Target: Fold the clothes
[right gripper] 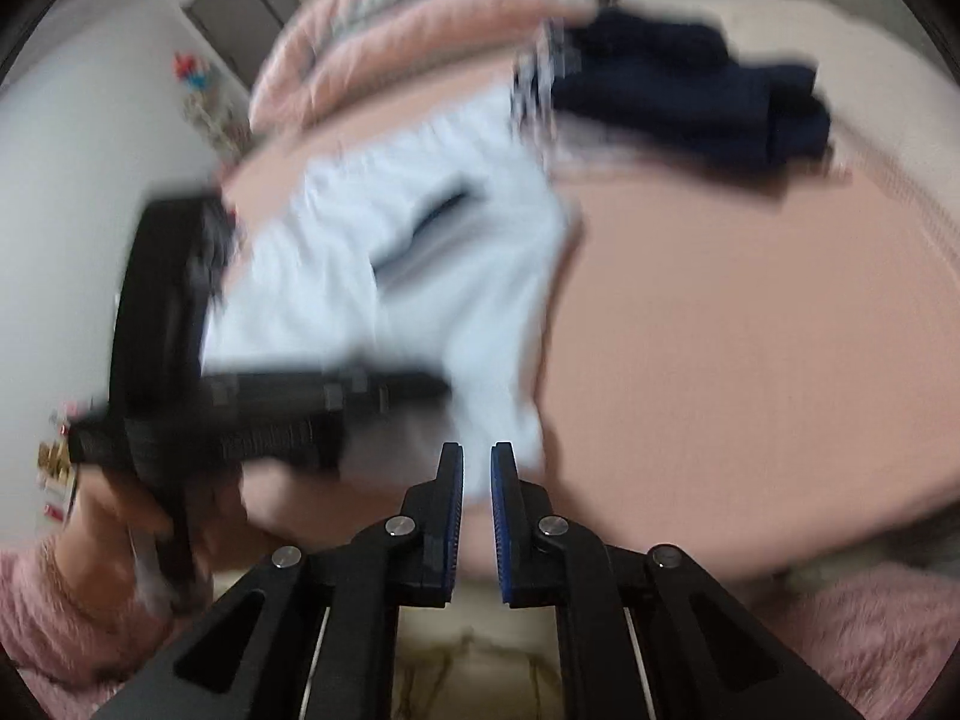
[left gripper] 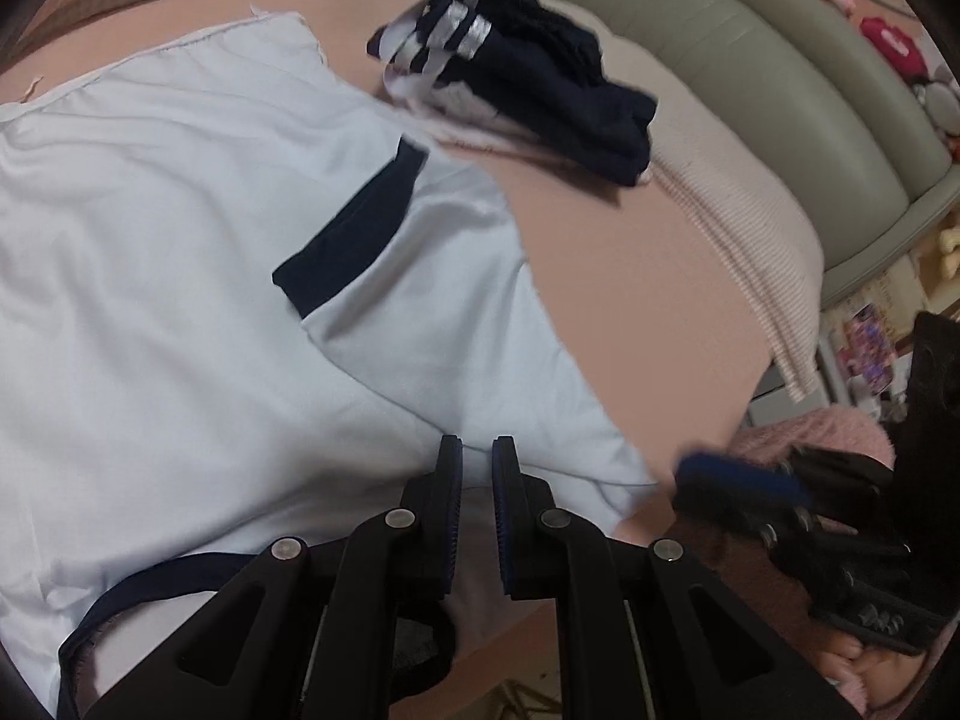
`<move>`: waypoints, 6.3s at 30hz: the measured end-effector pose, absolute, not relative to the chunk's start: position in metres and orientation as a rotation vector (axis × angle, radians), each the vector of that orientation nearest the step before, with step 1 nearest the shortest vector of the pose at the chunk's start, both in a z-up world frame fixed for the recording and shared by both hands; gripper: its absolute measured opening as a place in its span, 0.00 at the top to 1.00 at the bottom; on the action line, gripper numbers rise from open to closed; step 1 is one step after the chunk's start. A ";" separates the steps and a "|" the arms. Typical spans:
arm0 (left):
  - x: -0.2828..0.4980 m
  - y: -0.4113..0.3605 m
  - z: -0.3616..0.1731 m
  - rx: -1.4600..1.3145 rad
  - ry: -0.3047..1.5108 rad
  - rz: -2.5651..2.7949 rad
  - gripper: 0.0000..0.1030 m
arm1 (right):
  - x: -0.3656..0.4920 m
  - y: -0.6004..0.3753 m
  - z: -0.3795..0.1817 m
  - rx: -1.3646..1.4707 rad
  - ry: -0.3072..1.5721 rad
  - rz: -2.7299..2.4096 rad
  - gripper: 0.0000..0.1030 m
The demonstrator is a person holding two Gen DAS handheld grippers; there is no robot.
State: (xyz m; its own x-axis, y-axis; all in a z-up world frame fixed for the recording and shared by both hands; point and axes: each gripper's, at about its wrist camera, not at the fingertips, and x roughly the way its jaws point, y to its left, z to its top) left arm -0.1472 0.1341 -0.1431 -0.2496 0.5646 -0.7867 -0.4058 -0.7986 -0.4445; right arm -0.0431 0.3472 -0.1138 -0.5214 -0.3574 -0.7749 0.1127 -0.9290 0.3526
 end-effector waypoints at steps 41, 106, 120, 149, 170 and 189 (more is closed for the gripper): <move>-0.204 0.096 -0.144 -1.479 -0.224 2.314 0.92 | -0.218 0.302 -0.142 1.553 -0.232 -2.299 0.88; -0.056 -0.033 -0.148 -1.660 -0.332 2.335 0.90 | -0.076 0.231 -0.141 1.565 -0.063 -2.449 0.85; -0.065 -0.043 -0.150 -1.710 -0.381 2.323 0.90 | -0.061 0.229 -0.142 1.548 -0.120 -2.366 0.85; -0.075 -0.180 -0.156 -1.613 -1.059 2.574 0.90 | -0.060 0.094 -0.113 1.356 0.082 -2.150 0.85; -0.154 -0.226 -0.164 -1.407 -1.043 2.553 0.49 | -0.206 -0.033 -0.108 1.403 0.000 -2.041 0.84; -0.172 -0.227 -0.153 -1.448 -0.791 2.632 0.49 | -0.170 -0.055 -0.148 1.461 0.328 -1.939 0.84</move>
State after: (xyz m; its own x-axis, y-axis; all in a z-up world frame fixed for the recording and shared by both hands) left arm -0.1721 -0.2268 -0.1528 -0.5651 0.2669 -0.7807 0.2078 -0.8697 -0.4477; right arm -0.1697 -0.0554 -0.1476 -0.1405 -0.3632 -0.9211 0.6463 -0.7384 0.1926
